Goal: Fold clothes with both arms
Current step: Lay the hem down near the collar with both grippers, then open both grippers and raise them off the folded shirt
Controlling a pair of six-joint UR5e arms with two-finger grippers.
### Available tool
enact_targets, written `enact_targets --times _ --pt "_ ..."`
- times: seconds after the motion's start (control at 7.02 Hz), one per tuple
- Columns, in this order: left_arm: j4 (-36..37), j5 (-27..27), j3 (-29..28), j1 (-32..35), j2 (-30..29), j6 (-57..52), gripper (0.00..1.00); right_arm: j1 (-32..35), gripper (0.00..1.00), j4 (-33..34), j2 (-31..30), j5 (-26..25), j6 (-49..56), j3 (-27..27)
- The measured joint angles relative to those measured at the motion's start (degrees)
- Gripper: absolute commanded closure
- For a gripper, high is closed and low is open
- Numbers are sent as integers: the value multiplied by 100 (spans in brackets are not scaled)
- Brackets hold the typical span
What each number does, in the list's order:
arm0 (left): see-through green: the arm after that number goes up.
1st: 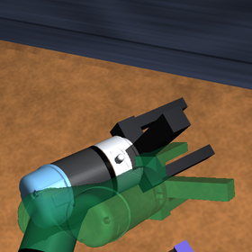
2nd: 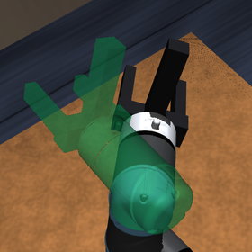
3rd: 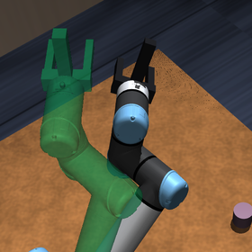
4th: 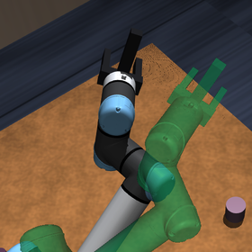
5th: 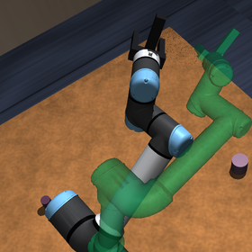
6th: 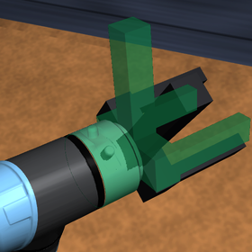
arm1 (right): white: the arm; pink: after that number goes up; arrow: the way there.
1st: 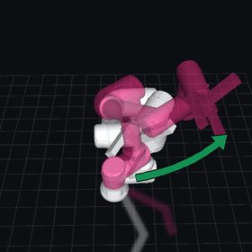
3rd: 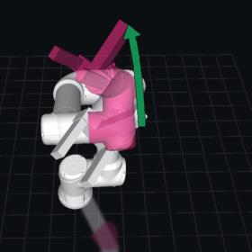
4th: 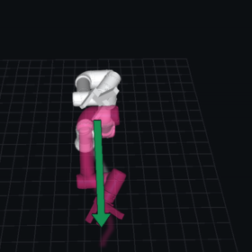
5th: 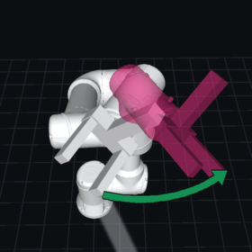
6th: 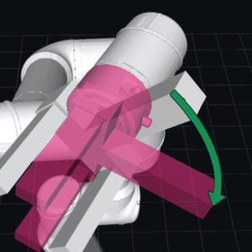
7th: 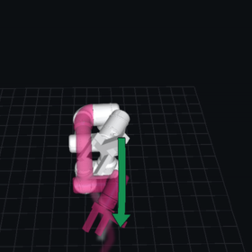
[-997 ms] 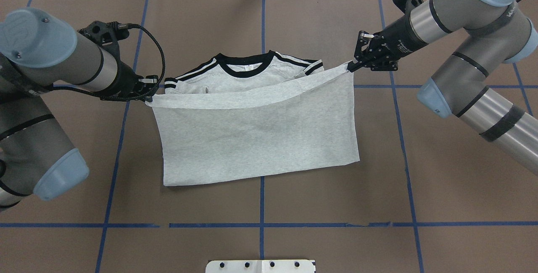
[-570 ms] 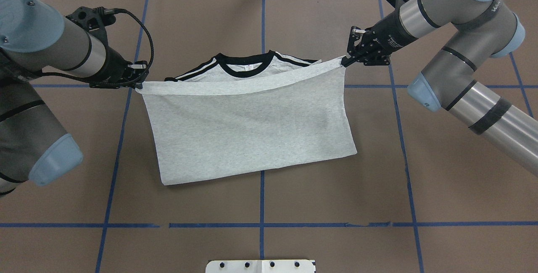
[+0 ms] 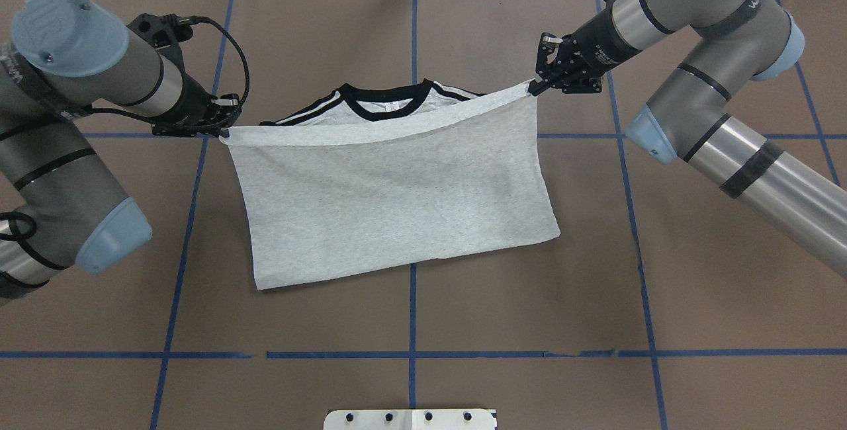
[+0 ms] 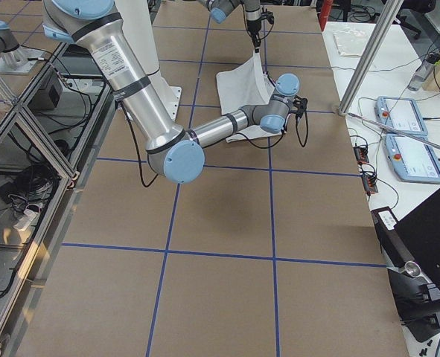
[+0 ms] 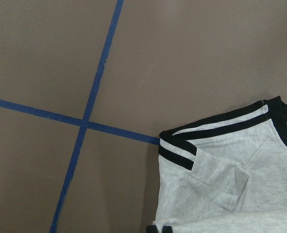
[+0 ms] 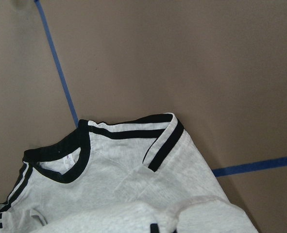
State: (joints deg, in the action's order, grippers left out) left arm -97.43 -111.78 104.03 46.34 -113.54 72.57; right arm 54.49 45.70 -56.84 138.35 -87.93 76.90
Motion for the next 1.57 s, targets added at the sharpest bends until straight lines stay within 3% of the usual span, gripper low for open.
enact_targets --times 0.43,1.28,1.42,1.57 --pt "-721 73 -911 62 -218 12 100 -30 100 -4 58 -89 122 -252" --pt "-831 93 -1014 112 -301 34 100 -93 100 32 391 -142 88 -531" --pt "-828 90 -1005 111 -314 119 45 -121 15 37 413 -142 92 -508" --pt "-829 89 -1004 107 -321 243 16 -145 0 43 417 -144 94 -502"
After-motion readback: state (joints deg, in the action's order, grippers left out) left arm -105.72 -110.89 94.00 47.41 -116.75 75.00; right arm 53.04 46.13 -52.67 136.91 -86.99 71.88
